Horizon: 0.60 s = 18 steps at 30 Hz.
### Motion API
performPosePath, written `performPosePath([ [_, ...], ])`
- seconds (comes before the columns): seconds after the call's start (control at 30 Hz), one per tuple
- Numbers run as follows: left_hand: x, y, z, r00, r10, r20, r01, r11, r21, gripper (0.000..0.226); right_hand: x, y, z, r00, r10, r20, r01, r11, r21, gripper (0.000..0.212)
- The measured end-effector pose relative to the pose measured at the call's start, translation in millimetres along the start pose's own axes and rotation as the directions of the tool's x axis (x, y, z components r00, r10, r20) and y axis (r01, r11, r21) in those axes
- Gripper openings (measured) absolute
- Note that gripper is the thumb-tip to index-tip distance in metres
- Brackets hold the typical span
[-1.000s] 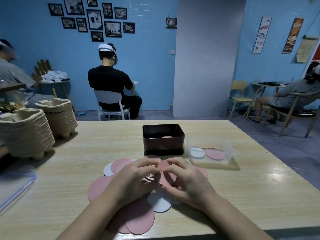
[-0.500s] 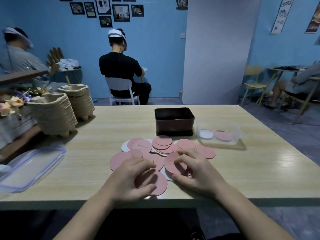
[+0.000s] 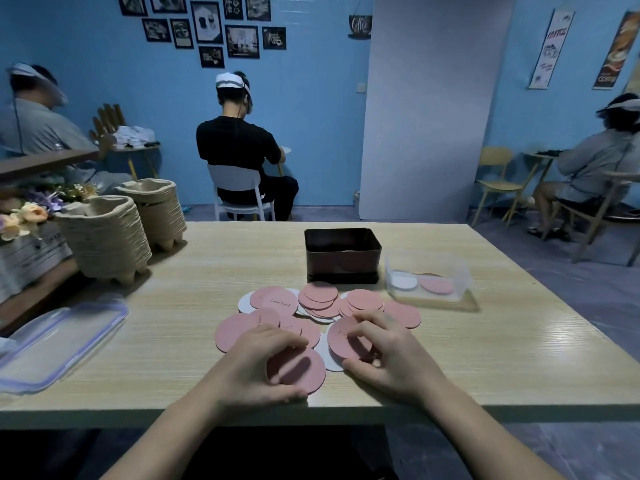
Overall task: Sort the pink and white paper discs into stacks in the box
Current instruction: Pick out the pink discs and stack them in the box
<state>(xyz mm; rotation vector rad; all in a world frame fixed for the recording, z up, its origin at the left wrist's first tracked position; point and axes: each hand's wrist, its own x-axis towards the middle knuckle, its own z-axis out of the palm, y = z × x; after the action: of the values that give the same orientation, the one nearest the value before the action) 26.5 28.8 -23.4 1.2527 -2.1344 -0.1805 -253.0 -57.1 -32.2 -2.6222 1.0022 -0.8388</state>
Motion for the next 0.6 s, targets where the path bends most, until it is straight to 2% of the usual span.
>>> performPosePath([
  [0.13, 9.5, 10.0, 4.7, 0.991, -0.039, -0.126, 0.038, 0.999, -0.012, 0.055, 1.9, 1.7, 1.3, 1.000, 0.006, 0.005, -0.006, 1.000, -0.005, 0.041],
  [0.23, 16.9, 12.8, 15.7, 0.974, -0.078, -0.212, 0.082, 0.997, 0.008, 0.058, 2.5, 3.5, 2.1, 1.000, 0.005, -0.014, -0.006, 1.000, -0.017, 0.041],
  [0.37, 22.3, 4.4, 25.5, 0.977, -0.062, -0.204, 0.075, 0.995, 0.058, 0.066, 2.9, 2.0, 5.1, 0.999, -0.035, -0.038, 0.033, 0.999, -0.042, 0.043],
  [0.6, 31.4, -2.5, 31.6, 0.978, 0.011, -0.208, 0.013, 0.994, 0.113, 0.062, 15.1, -2.9, 15.2, 0.987, -0.139, -0.075, 0.139, 0.990, -0.005, 0.052],
])
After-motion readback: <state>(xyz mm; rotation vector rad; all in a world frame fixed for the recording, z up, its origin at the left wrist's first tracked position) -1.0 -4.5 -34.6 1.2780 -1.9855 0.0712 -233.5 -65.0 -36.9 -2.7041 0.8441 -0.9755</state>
